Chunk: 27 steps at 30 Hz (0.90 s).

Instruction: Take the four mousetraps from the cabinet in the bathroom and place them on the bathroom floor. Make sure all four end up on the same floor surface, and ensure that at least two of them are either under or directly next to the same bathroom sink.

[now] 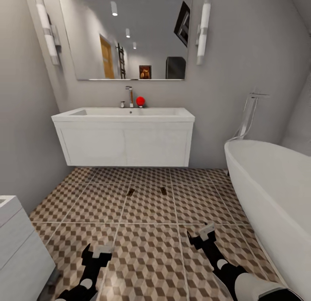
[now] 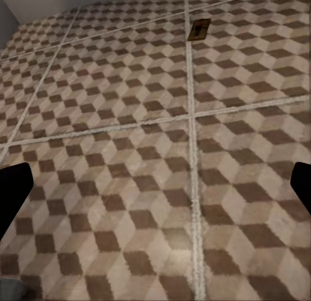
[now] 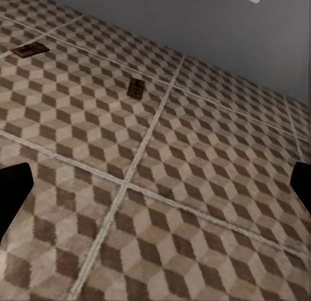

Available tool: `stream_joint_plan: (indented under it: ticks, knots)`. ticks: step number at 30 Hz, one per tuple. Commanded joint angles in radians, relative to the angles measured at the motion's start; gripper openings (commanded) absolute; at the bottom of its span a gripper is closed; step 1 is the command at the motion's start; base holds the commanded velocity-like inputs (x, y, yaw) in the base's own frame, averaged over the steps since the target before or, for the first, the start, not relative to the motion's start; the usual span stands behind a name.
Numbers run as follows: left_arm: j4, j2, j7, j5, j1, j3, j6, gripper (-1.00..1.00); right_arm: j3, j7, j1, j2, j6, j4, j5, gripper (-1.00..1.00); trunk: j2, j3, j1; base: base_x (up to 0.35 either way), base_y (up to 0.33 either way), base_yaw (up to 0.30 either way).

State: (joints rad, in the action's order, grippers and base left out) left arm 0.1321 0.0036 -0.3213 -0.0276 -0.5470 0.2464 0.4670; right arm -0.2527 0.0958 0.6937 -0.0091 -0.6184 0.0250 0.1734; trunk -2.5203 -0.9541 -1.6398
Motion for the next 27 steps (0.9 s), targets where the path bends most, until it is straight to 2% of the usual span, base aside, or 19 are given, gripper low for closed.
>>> stream_joint_plan:
  ticks: [1, 9, 12, 18, 27]
  knots:
    - [-0.010, 0.000, -0.009, -0.003, -0.001, 0.008, 0.009, 1.00, -0.003, 0.010, -0.001, 0.000, -0.003, -0.001, 0.010, 1.00, 0.000, 0.005, 0.001, 0.000, 0.000, 0.000]
    - [-0.091, 0.000, -0.009, -0.003, -0.001, 0.008, 0.061, 1.00, -0.003, 0.010, -0.020, 0.000, -0.014, -0.002, 0.009, 1.00, 0.002, 0.048, 0.004, 0.000, 0.000, 0.000]
    - [-0.145, -0.001, -0.008, -0.003, -0.001, 0.008, 0.121, 1.00, -0.003, 0.010, -0.035, 0.000, -0.022, -0.002, 0.009, 1.00, 0.003, 0.065, 0.006, 0.000, 0.000, 0.000]
    - [-0.198, 0.000, -0.008, -0.002, 0.001, 0.008, 0.185, 1.00, -0.003, 0.010, -0.058, 0.000, -0.038, -0.002, 0.008, 1.00, 0.004, 0.098, 0.008, 0.000, 0.000, 0.000]
    - [-0.205, 0.003, -0.008, -0.002, 0.022, 0.007, 0.197, 1.00, -0.003, 0.010, -0.088, 0.000, -0.058, -0.002, -0.019, 1.00, 0.006, 0.147, 0.012, 0.000, 0.000, 0.000]
